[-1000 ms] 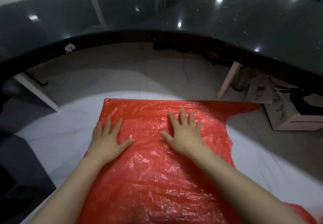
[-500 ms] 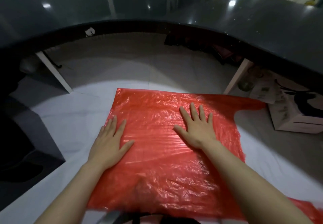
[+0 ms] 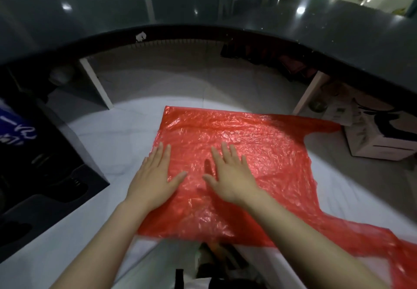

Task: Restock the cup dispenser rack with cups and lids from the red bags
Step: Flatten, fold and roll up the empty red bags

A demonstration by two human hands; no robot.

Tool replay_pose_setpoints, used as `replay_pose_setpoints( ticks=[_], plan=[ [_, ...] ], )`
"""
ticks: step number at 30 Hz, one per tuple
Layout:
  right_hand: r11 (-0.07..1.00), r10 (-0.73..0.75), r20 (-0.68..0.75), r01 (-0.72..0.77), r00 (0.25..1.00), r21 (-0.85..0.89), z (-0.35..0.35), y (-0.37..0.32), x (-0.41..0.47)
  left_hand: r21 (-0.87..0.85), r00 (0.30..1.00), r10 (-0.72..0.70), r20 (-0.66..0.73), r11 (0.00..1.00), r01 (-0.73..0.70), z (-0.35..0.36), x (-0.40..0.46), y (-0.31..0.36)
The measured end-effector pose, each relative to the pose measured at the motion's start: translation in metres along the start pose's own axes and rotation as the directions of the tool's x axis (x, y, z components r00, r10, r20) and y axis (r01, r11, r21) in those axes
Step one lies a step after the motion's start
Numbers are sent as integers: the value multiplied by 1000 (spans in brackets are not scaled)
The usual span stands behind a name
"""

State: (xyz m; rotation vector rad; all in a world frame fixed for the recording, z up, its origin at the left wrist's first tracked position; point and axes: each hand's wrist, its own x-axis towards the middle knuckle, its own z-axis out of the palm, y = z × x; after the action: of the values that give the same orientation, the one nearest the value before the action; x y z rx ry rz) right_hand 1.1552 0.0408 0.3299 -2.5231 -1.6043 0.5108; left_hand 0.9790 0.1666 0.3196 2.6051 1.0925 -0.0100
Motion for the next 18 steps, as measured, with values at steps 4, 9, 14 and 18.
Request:
replay_pose_setpoints(
  ticks=[4, 9, 14, 18],
  plan=[
    [1000, 20, 114, -20, 993, -7, 34, -22, -26, -18, 994, -51, 96, 998, 53, 18, -33, -3],
    [995, -24, -1, 24, 1000, -101, 53, -4, -39, 116, 999, -34, 40, 993, 30, 42, -44, -12],
    [990, 59, -77, -68, 995, -120, 47, 44, -55, 121, 1000, -2, 10, 993, 1, 45, -37, -19],
    [983, 150, -119, -161, 981, -90, 38, 84, -73, 123, 1000, -3, 8, 992, 2, 44, -37, -19]
  ],
)
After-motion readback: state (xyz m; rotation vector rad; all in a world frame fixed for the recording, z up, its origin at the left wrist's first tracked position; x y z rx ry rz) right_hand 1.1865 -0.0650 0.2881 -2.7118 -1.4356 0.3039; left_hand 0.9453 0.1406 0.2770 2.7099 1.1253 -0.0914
